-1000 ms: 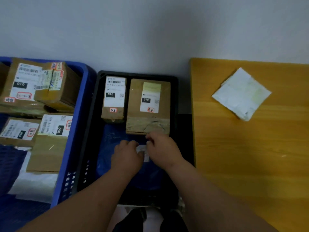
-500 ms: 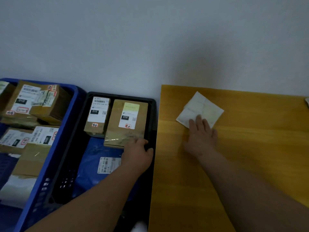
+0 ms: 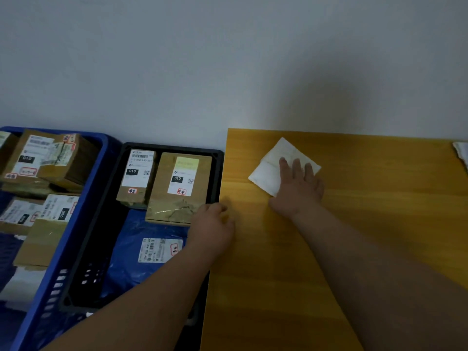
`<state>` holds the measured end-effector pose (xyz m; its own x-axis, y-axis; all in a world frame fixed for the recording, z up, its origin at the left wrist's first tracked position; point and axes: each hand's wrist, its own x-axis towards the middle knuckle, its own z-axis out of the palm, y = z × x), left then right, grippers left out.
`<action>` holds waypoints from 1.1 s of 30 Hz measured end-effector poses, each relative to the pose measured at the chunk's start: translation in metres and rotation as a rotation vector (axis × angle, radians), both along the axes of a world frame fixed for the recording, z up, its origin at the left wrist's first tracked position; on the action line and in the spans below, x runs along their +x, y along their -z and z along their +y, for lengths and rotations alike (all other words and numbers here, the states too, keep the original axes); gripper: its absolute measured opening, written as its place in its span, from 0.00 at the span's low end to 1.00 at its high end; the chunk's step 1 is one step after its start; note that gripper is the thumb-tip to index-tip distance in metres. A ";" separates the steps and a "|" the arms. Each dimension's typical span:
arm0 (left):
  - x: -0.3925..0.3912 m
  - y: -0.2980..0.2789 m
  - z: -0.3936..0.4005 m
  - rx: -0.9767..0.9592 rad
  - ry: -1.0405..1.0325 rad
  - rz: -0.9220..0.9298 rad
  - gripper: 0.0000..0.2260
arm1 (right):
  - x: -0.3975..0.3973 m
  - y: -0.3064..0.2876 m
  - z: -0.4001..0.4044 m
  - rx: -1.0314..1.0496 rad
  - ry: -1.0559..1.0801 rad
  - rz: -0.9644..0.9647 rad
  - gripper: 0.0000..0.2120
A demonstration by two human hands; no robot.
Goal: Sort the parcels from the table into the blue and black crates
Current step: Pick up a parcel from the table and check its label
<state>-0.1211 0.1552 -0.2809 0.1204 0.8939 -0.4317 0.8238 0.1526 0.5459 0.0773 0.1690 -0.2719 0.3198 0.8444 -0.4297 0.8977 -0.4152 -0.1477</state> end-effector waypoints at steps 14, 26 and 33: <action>0.029 -0.006 0.003 -0.028 0.032 0.006 0.21 | 0.010 0.005 -0.018 0.061 -0.183 -0.128 0.46; 0.036 -0.019 -0.009 -0.398 -0.303 -0.398 0.21 | -0.009 0.007 -0.047 0.179 -0.146 0.213 0.35; 0.022 -0.029 -0.019 -0.458 -0.505 -0.596 0.14 | -0.027 -0.016 -0.062 0.368 0.108 0.675 0.21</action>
<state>-0.0994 0.1358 -0.2516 0.0780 0.6573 -0.7496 0.2005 0.7262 0.6576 0.0505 0.1074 -0.2556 0.1769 0.9497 -0.2584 0.5213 -0.3131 -0.7939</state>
